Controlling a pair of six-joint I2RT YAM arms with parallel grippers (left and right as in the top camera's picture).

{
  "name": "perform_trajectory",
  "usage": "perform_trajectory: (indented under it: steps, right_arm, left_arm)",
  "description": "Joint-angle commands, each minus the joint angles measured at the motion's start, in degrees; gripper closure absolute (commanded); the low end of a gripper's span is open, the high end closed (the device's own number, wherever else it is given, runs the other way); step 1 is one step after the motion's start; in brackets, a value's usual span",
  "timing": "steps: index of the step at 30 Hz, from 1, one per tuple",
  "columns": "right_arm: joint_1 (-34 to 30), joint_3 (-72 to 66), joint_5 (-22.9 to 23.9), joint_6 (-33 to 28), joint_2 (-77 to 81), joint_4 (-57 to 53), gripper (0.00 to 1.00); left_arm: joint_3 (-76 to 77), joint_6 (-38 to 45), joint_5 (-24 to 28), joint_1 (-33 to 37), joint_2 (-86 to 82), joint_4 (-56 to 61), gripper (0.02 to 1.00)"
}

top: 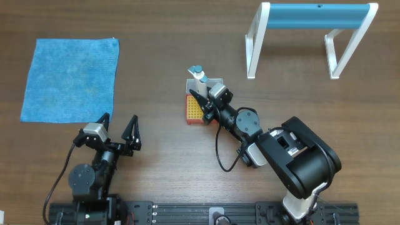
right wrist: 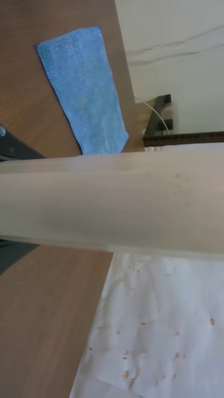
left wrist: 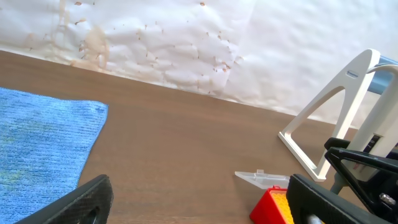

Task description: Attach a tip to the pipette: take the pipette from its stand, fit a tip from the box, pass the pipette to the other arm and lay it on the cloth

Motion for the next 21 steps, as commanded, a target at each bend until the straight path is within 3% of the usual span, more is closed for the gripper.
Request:
perform_trajectory:
  steps: [1,8,17,21]
  right_arm:
    - [0.35,-2.54,0.28,-1.64,2.47,-3.8,0.923]
    - [0.35,1.95,0.24,-1.4,-7.56,-6.27,0.923]
    - [0.68,7.04,-0.9,-1.42,-25.16,-24.94,0.93]
    - [0.61,13.27,-8.26,-1.42,-32.22,-41.7,0.923]
  left_arm:
    - [-0.09,-0.44,-0.28,0.22,-0.26,-0.42,0.115]
    - [-0.09,-0.44,-0.28,0.22,-0.26,-0.42,0.115]
    - [-0.09,-0.44,-0.28,0.22,-0.26,-0.42,0.115]
    - [-0.09,-0.44,-0.28,0.22,-0.26,-0.42,0.115]
